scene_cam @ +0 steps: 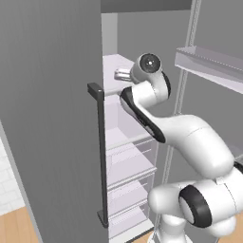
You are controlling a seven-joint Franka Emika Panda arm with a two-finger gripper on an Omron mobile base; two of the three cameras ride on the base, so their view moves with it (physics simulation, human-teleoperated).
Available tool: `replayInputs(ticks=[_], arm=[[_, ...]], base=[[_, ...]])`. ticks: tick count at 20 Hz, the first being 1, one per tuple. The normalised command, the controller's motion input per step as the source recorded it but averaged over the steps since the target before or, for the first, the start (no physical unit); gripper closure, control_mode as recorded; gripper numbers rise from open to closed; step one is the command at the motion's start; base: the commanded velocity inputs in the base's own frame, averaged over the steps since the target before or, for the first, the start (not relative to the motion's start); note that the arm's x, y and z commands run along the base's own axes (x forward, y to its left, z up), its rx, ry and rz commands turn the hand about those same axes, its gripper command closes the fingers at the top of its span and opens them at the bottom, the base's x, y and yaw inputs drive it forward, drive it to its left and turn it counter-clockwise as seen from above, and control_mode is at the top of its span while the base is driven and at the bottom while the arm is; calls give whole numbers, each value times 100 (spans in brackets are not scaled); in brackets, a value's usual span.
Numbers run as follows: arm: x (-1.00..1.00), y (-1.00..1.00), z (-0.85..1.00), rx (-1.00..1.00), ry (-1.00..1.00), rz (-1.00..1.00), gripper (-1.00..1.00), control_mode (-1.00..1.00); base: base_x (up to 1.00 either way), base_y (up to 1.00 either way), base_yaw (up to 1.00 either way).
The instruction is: Place one lemon wedge and one chicken drumstick in each tupperware on the nearby counter, to pack two identical lunches.
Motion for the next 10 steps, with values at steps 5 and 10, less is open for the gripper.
replayInputs(ticks=[5,10], arm=[[-100,0,-8,5,10,0,100,-100],[-60,2,-30,1,13,0,100,100]], base=[[0,0,0],[-40,0,0]])
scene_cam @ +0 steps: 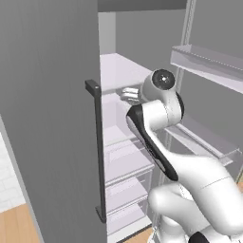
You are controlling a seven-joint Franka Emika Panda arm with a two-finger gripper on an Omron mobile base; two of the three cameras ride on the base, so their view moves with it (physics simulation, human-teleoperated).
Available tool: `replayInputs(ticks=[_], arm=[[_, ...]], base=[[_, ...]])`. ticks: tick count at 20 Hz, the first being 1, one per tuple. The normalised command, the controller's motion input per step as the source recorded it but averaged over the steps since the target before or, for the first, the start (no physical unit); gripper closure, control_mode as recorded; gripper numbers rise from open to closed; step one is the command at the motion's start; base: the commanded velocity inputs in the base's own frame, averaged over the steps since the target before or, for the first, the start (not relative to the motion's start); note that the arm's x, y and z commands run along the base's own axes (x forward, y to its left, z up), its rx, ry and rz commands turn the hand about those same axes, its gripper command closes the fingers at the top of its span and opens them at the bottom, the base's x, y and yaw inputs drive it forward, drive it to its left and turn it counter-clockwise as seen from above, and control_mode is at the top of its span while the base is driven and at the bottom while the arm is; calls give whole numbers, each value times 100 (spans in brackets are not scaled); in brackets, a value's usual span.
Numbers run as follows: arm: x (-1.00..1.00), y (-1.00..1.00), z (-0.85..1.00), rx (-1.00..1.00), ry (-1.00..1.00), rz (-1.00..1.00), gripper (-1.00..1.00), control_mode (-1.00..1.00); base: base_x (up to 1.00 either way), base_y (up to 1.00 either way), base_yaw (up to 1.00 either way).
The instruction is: Place one lemon wedge and one chicken drumstick in each tupperware on the nearby counter, to pack two identical lunches.
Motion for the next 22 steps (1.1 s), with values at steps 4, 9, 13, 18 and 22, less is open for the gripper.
replayInputs(ticks=[4,9,13,18,22], arm=[[0,0,0,0,0,0,100,100],[0,0,0,0,0,0,100,100],[0,0,0,0,0,0,100,100],[0,0,0,0,0,0,100,100],[0,0,0,0,0,0,100,100]], base=[[-100,0,-8],[-100,0,-27],[-100,-21,-46],[-56,-88,-50],[6,-100,-30]])
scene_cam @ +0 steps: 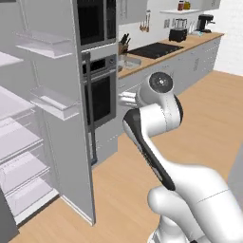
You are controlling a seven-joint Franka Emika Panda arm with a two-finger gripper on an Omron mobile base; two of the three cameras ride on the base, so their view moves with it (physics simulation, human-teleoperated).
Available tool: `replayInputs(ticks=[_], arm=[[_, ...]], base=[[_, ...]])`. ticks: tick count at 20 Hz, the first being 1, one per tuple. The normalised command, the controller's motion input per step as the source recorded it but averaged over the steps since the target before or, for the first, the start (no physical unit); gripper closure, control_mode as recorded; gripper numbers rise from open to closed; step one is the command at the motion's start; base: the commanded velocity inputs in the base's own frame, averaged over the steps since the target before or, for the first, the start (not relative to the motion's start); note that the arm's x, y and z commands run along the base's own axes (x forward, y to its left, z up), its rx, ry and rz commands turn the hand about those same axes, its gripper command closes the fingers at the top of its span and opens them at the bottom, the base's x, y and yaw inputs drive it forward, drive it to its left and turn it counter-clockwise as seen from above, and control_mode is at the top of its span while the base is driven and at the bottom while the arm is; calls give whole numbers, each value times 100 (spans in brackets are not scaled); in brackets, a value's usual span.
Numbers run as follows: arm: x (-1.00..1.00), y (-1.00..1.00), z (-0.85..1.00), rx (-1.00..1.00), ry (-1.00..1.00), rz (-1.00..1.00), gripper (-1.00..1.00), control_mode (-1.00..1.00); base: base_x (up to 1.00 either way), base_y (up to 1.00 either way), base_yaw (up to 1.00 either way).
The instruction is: Place one lemon wedge and one chicken drumstick in each tupperware on the nearby counter, to pack two identical lunches.
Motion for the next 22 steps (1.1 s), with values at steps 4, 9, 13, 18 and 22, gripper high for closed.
replayInputs(ticks=[4,9,13,18,22], arm=[[0,0,0,0,0,0,100,100],[0,0,0,0,0,0,100,100],[0,0,0,0,0,0,100,100],[0,0,0,0,0,0,100,100],[0,0,0,0,0,0,100,100]], base=[[86,-100,-5],[100,-92,1],[100,-69,5],[100,-31,11],[100,-1,17]])
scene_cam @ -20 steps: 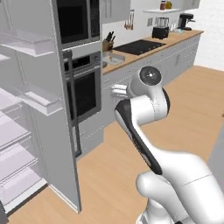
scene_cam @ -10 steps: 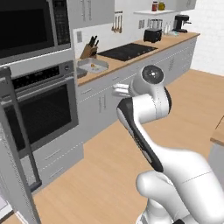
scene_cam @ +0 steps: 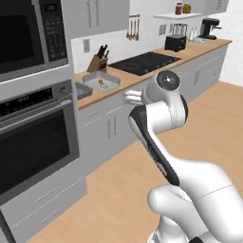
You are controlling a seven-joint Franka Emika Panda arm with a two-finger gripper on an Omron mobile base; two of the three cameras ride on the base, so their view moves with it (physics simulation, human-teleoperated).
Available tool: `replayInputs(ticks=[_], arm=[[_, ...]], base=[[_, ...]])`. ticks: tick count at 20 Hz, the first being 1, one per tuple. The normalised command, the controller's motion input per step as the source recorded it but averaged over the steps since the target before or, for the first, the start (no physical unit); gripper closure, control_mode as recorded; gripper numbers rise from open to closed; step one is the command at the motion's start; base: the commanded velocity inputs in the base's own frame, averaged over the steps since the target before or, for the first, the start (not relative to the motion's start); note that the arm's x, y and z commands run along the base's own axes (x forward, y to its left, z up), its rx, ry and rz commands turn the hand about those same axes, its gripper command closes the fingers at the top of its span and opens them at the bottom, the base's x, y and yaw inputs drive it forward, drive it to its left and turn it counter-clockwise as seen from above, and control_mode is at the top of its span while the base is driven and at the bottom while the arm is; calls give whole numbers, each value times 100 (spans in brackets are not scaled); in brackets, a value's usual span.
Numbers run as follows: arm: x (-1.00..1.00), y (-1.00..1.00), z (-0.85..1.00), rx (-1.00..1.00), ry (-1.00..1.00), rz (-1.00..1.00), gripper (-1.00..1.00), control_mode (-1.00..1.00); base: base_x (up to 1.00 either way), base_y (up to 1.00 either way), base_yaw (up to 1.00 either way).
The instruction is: Place one lemon wedge and one chicken drumstick in each tupperware on the nearby counter, to pack two identical lunches.
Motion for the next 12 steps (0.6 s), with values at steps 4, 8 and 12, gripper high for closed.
replayInputs(ticks=[4,8,12], arm=[[0,0,0,0,0,0,100,100],[0,0,0,0,0,0,100,100],[0,0,0,0,0,0,100,100]], base=[[100,0,19],[100,-32,16],[100,-58,14]])
